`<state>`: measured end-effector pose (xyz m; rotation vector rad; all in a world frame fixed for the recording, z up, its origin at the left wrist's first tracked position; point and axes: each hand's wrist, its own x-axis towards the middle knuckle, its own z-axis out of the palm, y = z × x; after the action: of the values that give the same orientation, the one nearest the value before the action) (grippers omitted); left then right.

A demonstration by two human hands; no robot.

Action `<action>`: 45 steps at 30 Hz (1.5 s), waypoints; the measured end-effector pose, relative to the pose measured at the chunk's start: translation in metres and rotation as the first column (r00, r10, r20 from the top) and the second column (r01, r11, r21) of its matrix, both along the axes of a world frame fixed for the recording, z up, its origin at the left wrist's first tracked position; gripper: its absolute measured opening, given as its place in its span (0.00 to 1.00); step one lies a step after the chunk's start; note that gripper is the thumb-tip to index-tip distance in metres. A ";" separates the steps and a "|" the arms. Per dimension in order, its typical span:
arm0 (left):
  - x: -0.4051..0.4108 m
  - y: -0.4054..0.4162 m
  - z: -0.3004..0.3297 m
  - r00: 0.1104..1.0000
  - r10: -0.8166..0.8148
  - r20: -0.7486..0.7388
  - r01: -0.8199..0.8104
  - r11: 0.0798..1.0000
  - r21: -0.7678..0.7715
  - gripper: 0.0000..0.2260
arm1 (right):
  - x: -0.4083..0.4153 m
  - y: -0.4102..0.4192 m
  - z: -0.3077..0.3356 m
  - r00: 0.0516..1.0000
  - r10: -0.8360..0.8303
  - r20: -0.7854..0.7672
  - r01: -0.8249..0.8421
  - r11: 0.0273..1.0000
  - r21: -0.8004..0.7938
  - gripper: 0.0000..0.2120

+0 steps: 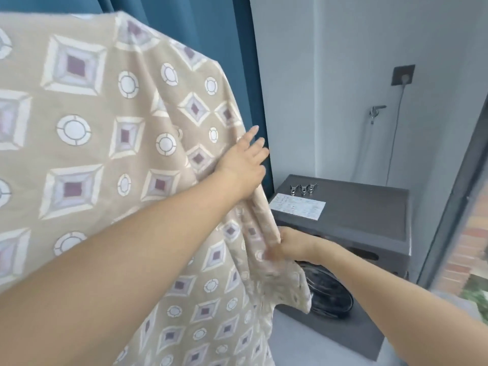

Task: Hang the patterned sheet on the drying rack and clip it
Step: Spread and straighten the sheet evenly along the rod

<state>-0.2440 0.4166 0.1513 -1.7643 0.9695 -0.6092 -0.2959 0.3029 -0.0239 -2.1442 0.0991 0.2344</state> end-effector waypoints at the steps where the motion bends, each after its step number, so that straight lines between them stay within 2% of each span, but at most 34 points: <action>1: 0.001 -0.002 -0.006 0.999 -0.033 -0.040 0.034 0.999 0.023 0.15 | -0.002 -0.003 -0.010 0.998 0.040 -0.051 -0.045 0.994 -0.102 0.21; 2: 0.001 -0.002 -0.013 0.993 -0.079 -0.084 0.082 0.996 0.028 0.13 | -0.004 -0.006 -0.018 0.992 0.061 -0.113 -0.082 0.977 -0.197 0.21; 4: -0.001 0.004 -0.030 0.970 -0.196 -0.143 0.202 0.979 0.023 0.11 | -0.010 -0.011 -0.033 0.984 0.065 -0.168 -0.117 0.941 -0.318 0.08; 5: -0.003 0.009 -0.039 0.959 -0.230 -0.164 0.239 0.970 0.038 0.11 | -0.013 -0.014 -0.039 0.980 0.058 -0.189 -0.122 0.930 -0.346 0.05; 7: -0.004 0.020 -0.063 0.957 -0.197 -0.214 0.225 0.967 0.116 0.11 | -0.019 -0.017 -0.048 0.970 0.060 -0.236 -0.148 0.915 -0.376 0.11; 10: -0.008 0.037 -0.094 0.962 -0.002 -0.271 0.070 0.968 0.241 0.13 | -0.023 -0.025 -0.066 0.941 0.093 -0.325 -0.211 0.913 -0.349 0.17; 11: -0.010 0.041 -0.102 0.958 0.056 -0.282 0.023 0.962 0.270 0.14 | -0.024 -0.029 -0.073 0.932 0.094 -0.350 -0.202 0.937 -0.286 0.17; 13: -0.013 0.048 -0.115 0.943 0.126 -0.308 -0.033 0.956 0.290 0.19 | -0.027 -0.036 -0.084 0.934 0.084 -0.347 -0.098 0.995 -0.022 0.20; 15: -0.018 0.053 -0.123 0.922 0.145 -0.360 -0.053 0.966 0.253 0.27 | -0.034 -0.039 -0.092 0.928 0.061 -0.367 0.051 0.956 0.288 0.28; 16: -0.022 0.056 -0.127 0.913 0.143 -0.381 -0.058 0.972 0.226 0.29 | -0.037 -0.037 -0.097 0.916 0.088 -0.391 0.078 0.917 0.391 0.30; 17: -0.025 0.058 -0.131 0.910 0.131 -0.394 -0.056 0.979 0.197 0.29 | -0.040 -0.036 -0.100 0.900 0.150 -0.410 0.062 0.885 0.461 0.29; 19: -0.032 0.063 -0.138 0.918 0.061 -0.391 -0.017 0.993 0.114 0.26 | -0.044 -0.031 -0.109 0.854 0.252 -0.455 0.006 0.871 0.492 0.25; 21: -0.034 0.068 -0.139 0.941 -0.055 -0.333 0.058 0.998 -0.003 0.24 | -0.044 -0.025 -0.114 0.834 0.234 -0.500 0.064 0.859 0.508 0.25; 23: -0.033 0.070 -0.130 0.957 -0.197 -0.211 0.170 0.975 -0.141 0.25 | -0.038 -0.021 -0.112 0.894 0.029 -0.447 0.207 0.858 0.470 0.27; 25: -0.031 0.068 -0.114 0.947 -0.297 -0.123 0.259 0.932 -0.254 0.26 | -0.027 -0.021 -0.103 0.931 -0.250 -0.265 0.343 0.848 0.403 0.34; 26: -0.030 0.066 -0.106 0.939 -0.327 -0.109 0.283 0.912 -0.297 0.26 | -0.022 -0.022 -0.093 0.933 -0.328 -0.147 0.360 0.846 0.394 0.40; 28: -0.029 0.061 -0.090 0.900 -0.420 -0.118 0.348 0.853 -0.389 0.26 | -0.012 -0.023 -0.072 0.946 -0.318 0.060 0.265 0.869 0.418 0.47; 29: -0.029 0.057 -0.085 0.868 -0.479 -0.134 0.381 0.814 -0.439 0.24 | -0.007 -0.023 -0.062 0.956 -0.267 0.124 0.201 0.899 0.388 0.46; 30: -0.029 0.054 -0.079 0.835 -0.533 -0.139 0.412 0.772 -0.484 0.22 | -0.006 -0.024 -0.053 0.962 -0.220 0.162 0.154 0.928 0.340 0.40; 32: -0.029 0.050 -0.067 0.786 -0.610 -0.104 0.448 0.677 -0.583 0.17 | -0.008 -0.024 -0.032 0.975 -0.142 0.172 0.080 0.943 0.323 0.22; 33: -0.028 0.048 -0.062 0.766 -0.635 -0.104 0.419 0.615 -0.667 0.14 | -0.013 -0.024 -0.021 0.985 -0.097 0.140 0.034 0.917 0.398 0.15; 34: -0.029 0.047 -0.057 0.739 -0.657 -0.148 0.329 0.545 -0.771 0.12 | -0.019 -0.026 -0.011 0.994 -0.052 0.099 -0.004 0.871 0.491 0.13; 36: -0.036 0.043 -0.043 0.657 -0.673 -0.340 -0.067 0.397 -0.915 0.10 | -0.030 -0.032 0.008 0.998 0.047 0.044 -0.064 0.756 0.652 0.15; 37: -0.037 0.041 -0.036 0.603 -0.673 -0.429 -0.286 0.320 -0.903 0.10 | -0.031 -0.037 0.016 0.996 0.069 0.048 -0.083 0.731 0.677 0.16; 39: -0.037 0.034 -0.027 0.498 -0.687 -0.529 -0.586 0.182 -0.789 0.11 | -0.036 -0.041 0.033 0.993 0.058 0.100 -0.106 0.801 0.590 0.18; 40: -0.038 0.032 -0.023 0.464 -0.693 -0.552 -0.649 0.158 -0.744 0.11 | -0.039 -0.041 0.042 0.989 0.028 0.146 -0.102 0.844 0.527 0.15; 42: -0.042 0.029 -0.014 0.440 -0.687 -0.578 -0.651 0.200 -0.733 0.12 | -0.045 -0.041 0.057 0.965 -0.015 0.262 -0.109 0.887 0.449 0.05; 44: -0.048 0.029 -0.009 0.471 -0.687 -0.554 -0.604 0.207 -0.770 0.11 | -0.050 -0.042 0.064 0.950 -0.046 0.310 -0.088 0.911 0.404 0.01; 45: -0.052 0.029 -0.006 0.483 -0.715 -0.506 -0.588 0.164 -0.792 0.11 | -0.054 -0.041 0.066 0.953 -0.050 0.298 -0.068 0.926 0.372 0.04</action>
<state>-0.2961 0.4461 0.1453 -3.6436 1.5517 -0.2634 -0.3502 0.2618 0.0424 -1.7681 -0.1265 -0.0714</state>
